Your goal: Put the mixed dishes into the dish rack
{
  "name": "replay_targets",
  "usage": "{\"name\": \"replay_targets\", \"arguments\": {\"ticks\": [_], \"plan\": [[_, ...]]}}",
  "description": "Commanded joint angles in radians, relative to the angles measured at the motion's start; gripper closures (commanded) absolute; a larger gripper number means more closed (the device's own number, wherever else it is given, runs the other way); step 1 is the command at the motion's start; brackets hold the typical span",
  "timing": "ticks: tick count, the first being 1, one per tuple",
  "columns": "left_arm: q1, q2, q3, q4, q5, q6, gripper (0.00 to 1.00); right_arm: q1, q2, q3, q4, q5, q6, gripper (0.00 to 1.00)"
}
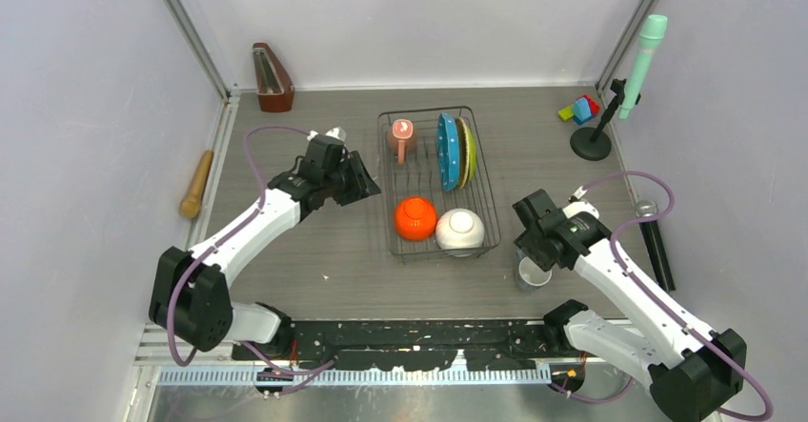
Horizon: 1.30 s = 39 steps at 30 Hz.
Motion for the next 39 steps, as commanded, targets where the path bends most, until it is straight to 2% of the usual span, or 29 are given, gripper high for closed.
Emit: {"name": "replay_targets", "arguments": {"ticks": [1,4,6,9,11,14,18,23,27,30,35,39], "plan": [[0.003,-0.064,0.047,-0.049,-0.03,0.046,0.59,-0.01,0.012,-0.064,0.074,0.004,0.021,0.57],[0.003,-0.086,0.046,-0.06,-0.027,0.053,0.59,-0.014,0.012,-0.081,0.077,0.006,0.02,0.61],[0.003,-0.098,0.048,-0.07,-0.029,0.055,0.58,-0.016,0.004,-0.087,0.077,0.013,0.017,0.67],[0.003,-0.117,0.06,-0.082,-0.019,0.054,0.58,-0.023,-0.006,-0.088,0.071,0.017,0.006,0.96],[0.003,-0.127,0.073,-0.082,0.023,0.053,0.56,-0.035,-0.02,-0.048,0.03,0.036,-0.006,0.99],[-0.002,-0.143,0.093,-0.077,0.075,0.04,0.47,-0.036,-0.041,0.08,-0.036,0.11,-0.064,1.0],[-0.083,-0.186,0.084,-0.006,0.061,0.026,0.35,-0.035,-0.056,0.26,-0.076,0.184,-0.2,1.0],[-0.119,-0.166,0.1,0.073,0.17,-0.017,0.3,-0.037,-0.04,0.467,-0.057,0.18,-0.383,1.0],[-0.12,-0.135,0.104,0.153,0.285,-0.105,0.3,-0.037,-0.1,0.519,0.13,0.021,-0.594,1.0],[-0.119,-0.112,0.088,0.27,0.379,-0.217,0.3,-0.036,-0.187,0.412,0.4,-0.172,-0.696,1.0],[-0.119,-0.051,0.014,0.637,0.549,-0.512,0.32,-0.037,-0.21,0.227,0.762,-0.453,-0.704,1.0],[-0.128,-0.022,-0.017,0.802,0.579,-0.672,0.32,-0.036,-0.166,0.149,0.967,-0.599,-0.644,1.0]]}}
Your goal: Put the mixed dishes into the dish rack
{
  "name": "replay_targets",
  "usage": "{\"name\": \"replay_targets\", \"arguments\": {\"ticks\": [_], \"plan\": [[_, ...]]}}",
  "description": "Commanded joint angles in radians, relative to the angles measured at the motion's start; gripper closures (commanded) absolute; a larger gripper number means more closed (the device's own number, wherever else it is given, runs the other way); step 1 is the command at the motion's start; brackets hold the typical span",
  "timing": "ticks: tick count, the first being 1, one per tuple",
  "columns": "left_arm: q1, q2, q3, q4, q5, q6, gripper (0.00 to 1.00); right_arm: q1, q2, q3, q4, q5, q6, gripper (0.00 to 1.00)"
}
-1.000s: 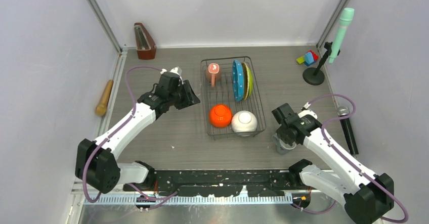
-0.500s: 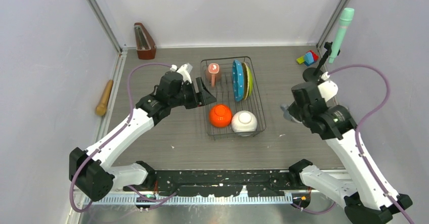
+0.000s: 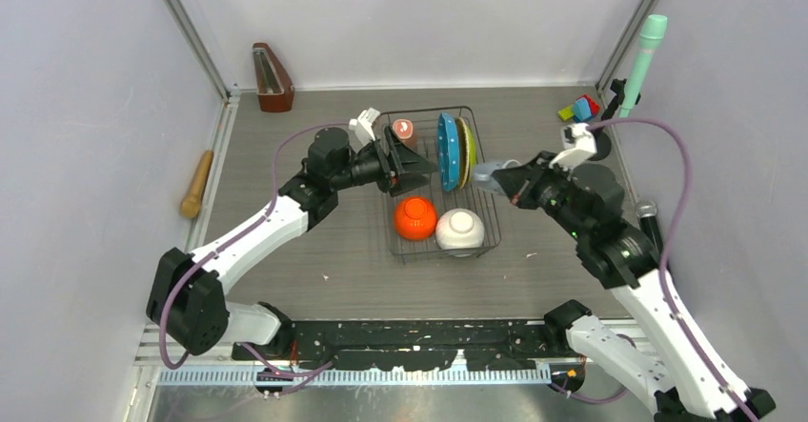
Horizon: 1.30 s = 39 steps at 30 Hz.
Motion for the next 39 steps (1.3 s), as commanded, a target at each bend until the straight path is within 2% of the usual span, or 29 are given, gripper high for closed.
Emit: {"name": "replay_targets", "arguments": {"ticks": [1,6,16,22,28,32,35,36,37,38,39], "plan": [[-0.009,0.02,-0.034,0.313,0.11,-0.248,0.32,-0.003,0.051,-0.064,0.416,-0.257,0.015,1.0],[-0.028,0.035,-0.044,0.352,0.109,-0.294,0.34,-0.004,0.094,-0.108,0.58,-0.339,0.035,1.0],[-0.053,0.092,-0.064,0.385,0.11,-0.346,0.37,-0.003,0.138,-0.135,0.696,-0.39,0.032,1.0],[-0.054,0.12,-0.067,0.435,0.105,-0.372,0.52,-0.002,0.153,-0.156,0.742,-0.439,0.044,1.0],[-0.054,0.128,-0.066,0.435,0.103,-0.38,0.47,-0.003,0.15,-0.188,0.787,-0.478,0.046,1.0],[-0.053,0.128,-0.069,0.432,0.101,-0.378,0.57,-0.002,0.144,-0.211,0.829,-0.513,0.048,1.0],[-0.053,0.125,-0.068,0.434,0.094,-0.358,0.9,-0.002,0.139,-0.217,0.832,-0.523,0.047,1.0],[-0.053,0.117,-0.064,0.416,0.09,-0.335,0.99,-0.002,0.132,-0.217,0.81,-0.513,0.04,0.96],[-0.053,0.109,-0.054,0.372,0.086,-0.3,1.0,-0.002,0.128,-0.216,0.797,-0.492,0.032,0.9],[-0.052,0.098,-0.042,0.317,0.08,-0.251,1.0,-0.002,0.114,-0.217,0.766,-0.479,0.028,0.73],[-0.051,0.086,-0.027,0.249,0.071,-0.2,1.0,-0.002,0.106,-0.217,0.747,-0.45,0.021,0.65]]}}
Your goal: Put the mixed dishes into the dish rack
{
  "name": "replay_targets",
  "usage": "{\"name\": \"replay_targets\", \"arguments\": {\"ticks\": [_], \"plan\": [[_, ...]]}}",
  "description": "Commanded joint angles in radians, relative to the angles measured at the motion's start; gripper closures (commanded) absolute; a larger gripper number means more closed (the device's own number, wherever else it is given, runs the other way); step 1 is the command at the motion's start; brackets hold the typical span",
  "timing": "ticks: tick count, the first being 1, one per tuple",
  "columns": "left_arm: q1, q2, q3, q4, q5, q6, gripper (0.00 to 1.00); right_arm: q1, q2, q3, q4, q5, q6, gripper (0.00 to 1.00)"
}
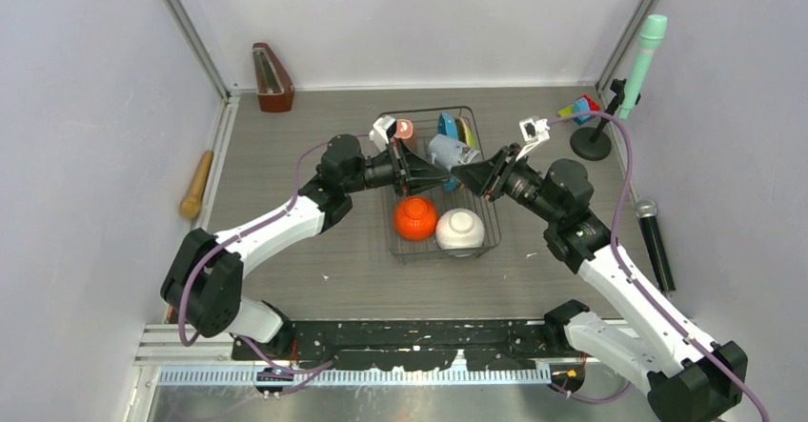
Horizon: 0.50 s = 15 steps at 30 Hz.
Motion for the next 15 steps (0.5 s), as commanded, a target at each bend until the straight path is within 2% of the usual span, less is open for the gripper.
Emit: {"name": "replay_targets", "arguments": {"ticks": [1,4,8,11,15], "plan": [[-0.004,-0.052,0.058,-0.209,-0.042,0.278,1.0,0.012,-0.077,0.031,0.047,-0.001,0.024,0.54],[0.004,-0.086,0.122,-0.445,-0.115,0.478,1.0,0.012,-0.112,0.042,-0.056,0.101,0.003,0.37],[-0.003,-0.098,0.225,-0.757,-0.292,0.737,1.0,0.013,-0.154,0.081,-0.279,0.262,-0.021,0.32],[-0.041,-0.081,0.276,-0.88,-0.415,0.897,1.0,0.012,-0.202,0.075,-0.34,0.38,-0.034,0.31],[-0.114,-0.052,0.283,-0.88,-0.518,1.076,1.0,0.012,-0.254,0.057,-0.36,0.441,-0.04,0.31]]}}
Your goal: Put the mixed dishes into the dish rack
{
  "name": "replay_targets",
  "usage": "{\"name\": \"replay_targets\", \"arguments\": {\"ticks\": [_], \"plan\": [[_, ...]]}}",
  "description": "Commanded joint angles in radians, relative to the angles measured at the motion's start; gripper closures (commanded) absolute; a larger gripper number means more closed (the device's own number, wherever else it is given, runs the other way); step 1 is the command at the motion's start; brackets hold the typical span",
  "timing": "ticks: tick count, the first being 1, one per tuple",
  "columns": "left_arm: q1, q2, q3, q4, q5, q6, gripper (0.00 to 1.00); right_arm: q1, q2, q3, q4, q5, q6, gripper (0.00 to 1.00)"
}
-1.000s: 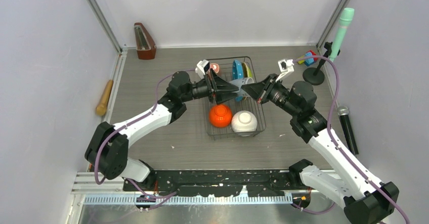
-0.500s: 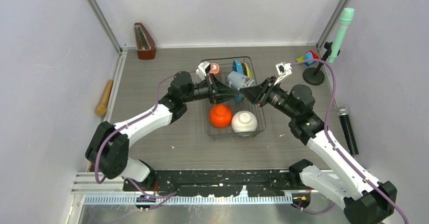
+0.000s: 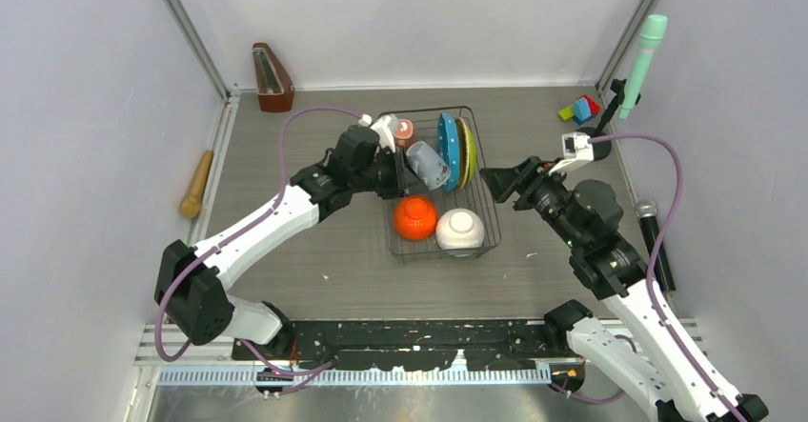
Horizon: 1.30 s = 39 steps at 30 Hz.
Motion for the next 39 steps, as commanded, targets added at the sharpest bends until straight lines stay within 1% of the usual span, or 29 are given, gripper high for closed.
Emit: {"name": "replay_targets", "arguments": {"ticks": [1,6,9,11,12,13,15,16,18,21,24,27,30,34,39], "plan": [[-0.084,0.003,0.038,-0.059,-0.16,0.319,1.0,0.004,-0.049,0.02,-0.054,0.141,-0.03,0.31],[-0.14,-0.013,0.005,-0.038,-0.28,0.442,1.0,0.005,-0.054,0.046,-0.087,0.143,-0.05,0.31],[-0.147,-0.021,0.0,-0.055,-0.373,0.468,1.0,0.005,-0.065,0.054,-0.104,0.149,-0.06,0.31],[-0.147,-0.018,0.003,-0.071,-0.381,0.488,1.0,0.004,-0.071,0.05,-0.105,0.151,-0.064,0.31],[-0.149,-0.02,0.005,-0.079,-0.368,0.497,1.0,0.004,-0.072,0.046,-0.106,0.152,-0.062,0.31],[-0.15,-0.025,0.003,-0.083,-0.323,0.508,1.0,0.005,-0.072,0.045,-0.106,0.151,-0.061,0.31],[-0.15,-0.037,0.005,-0.114,-0.145,0.573,1.0,0.004,-0.062,0.053,-0.122,0.153,-0.056,0.31],[-0.15,-0.04,0.017,-0.152,-0.1,0.577,1.0,0.005,-0.042,0.071,-0.154,0.156,-0.053,0.32],[-0.15,-0.033,0.043,-0.239,-0.03,0.595,1.0,0.004,0.007,0.12,-0.231,0.156,-0.055,0.32],[-0.15,-0.011,0.087,-0.387,0.029,0.628,1.0,0.004,0.06,0.167,-0.301,0.134,-0.067,0.33],[-0.15,-0.009,0.066,-0.437,0.032,0.652,1.0,0.005,0.056,0.156,-0.297,0.129,-0.063,0.33],[-0.15,-0.019,0.017,-0.406,0.005,0.67,1.0,0.004,0.04,0.137,-0.27,0.128,-0.051,0.33],[-0.15,-0.003,-0.011,-0.35,0.019,0.699,1.0,0.005,0.044,0.134,-0.262,0.116,-0.046,0.33],[-0.15,0.06,0.018,-0.341,0.034,0.767,1.0,0.004,0.054,0.145,-0.262,0.103,-0.046,0.33],[-0.15,0.132,0.048,-0.36,0.048,0.905,1.0,0.005,0.048,0.145,-0.262,0.095,-0.046,0.33]]}}
